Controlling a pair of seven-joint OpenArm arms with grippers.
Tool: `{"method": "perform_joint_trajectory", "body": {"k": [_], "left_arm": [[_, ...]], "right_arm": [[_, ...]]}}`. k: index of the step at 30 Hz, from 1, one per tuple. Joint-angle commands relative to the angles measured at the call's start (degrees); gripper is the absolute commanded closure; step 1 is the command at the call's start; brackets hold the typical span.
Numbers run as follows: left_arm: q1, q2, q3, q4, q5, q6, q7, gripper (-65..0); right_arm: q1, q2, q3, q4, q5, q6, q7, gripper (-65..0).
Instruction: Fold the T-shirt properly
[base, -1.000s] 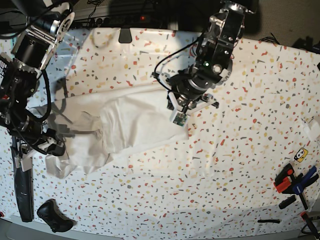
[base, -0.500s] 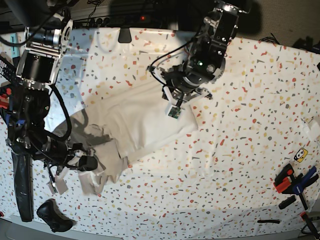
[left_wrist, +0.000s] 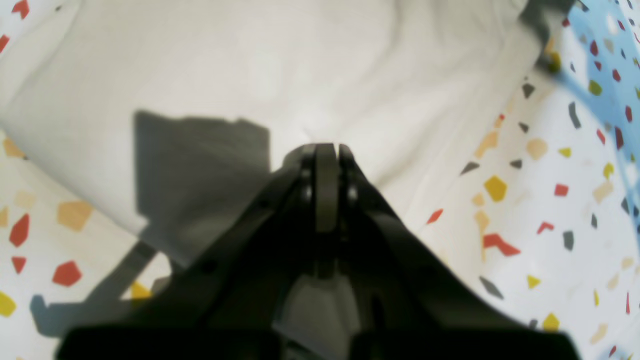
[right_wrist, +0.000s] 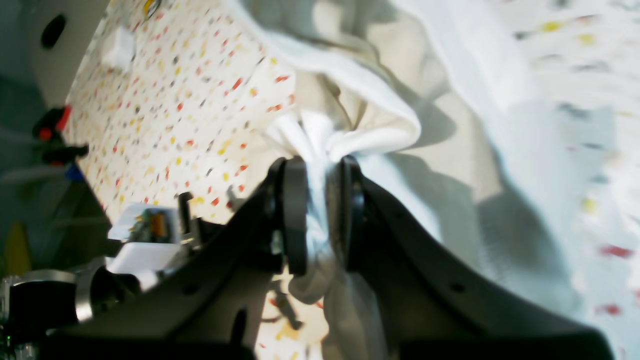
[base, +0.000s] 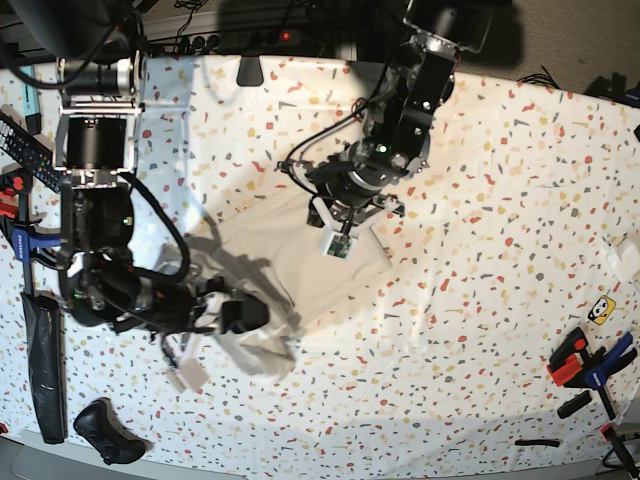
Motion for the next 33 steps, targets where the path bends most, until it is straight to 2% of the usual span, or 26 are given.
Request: {"method": "perform_joint_trajectory", "body": {"k": [1, 6, 10, 14, 18, 24, 26, 29, 33], "left_arm": [[-0.04, 0.39, 0.28, -0.63, 0.11, 0.20, 3.93, 0.0], [-0.07, 0.39, 0.26, -0.57, -0.22, 0.24, 6.38, 0.0], [-0.04, 0.39, 0.26, 1.40, -3.91, 0.24, 8.46, 0.0], [0.33, 0.26, 0.26, 8.41, -3.74, 3.28, 11.34, 0.0], [0.44, 0.28, 0.15, 16.33, -0.02, 3.76, 16.11, 0.0], [1.33, 0.28, 0.15, 23.10, 9.14, 9.18, 20.96, 0.0], [2.54, 0.28, 0.15, 24.11, 11.21, 10.01, 22.03, 0.0], [5.35, 0.26, 0.15, 24.11, 12.90, 10.49, 21.86, 0.0], [9.05, 0.13, 0.09, 24.11, 13.33, 10.47, 17.55, 0.0]], "right_arm": [[1.79, -0.55, -0.72, 0.90, 1.53, 0.69, 1.18, 0.0], [1.79, -4.24, -2.19, 0.90, -0.76, 0.69, 2.89, 0.0], [1.77, -6.71, -2.16, 0.90, -4.59, 0.69, 3.10, 0.0], [1.79, -7.23, -2.08, 0.90, -7.26, 0.69, 4.44, 0.0], [1.77, -7.26, -1.46, 0.90, -7.67, 0.69, 4.70, 0.0], [1.77, -7.28, -1.46, 0.90, -7.67, 0.69, 4.76, 0.0], [1.79, -7.26, -1.46, 0.90, -7.67, 0.69, 4.76, 0.0], [1.77, -7.26, -1.46, 0.90, -7.67, 0.69, 4.76, 0.0], [1.79, -7.28, -1.46, 0.90, -7.65, 0.69, 4.68, 0.0]]}}
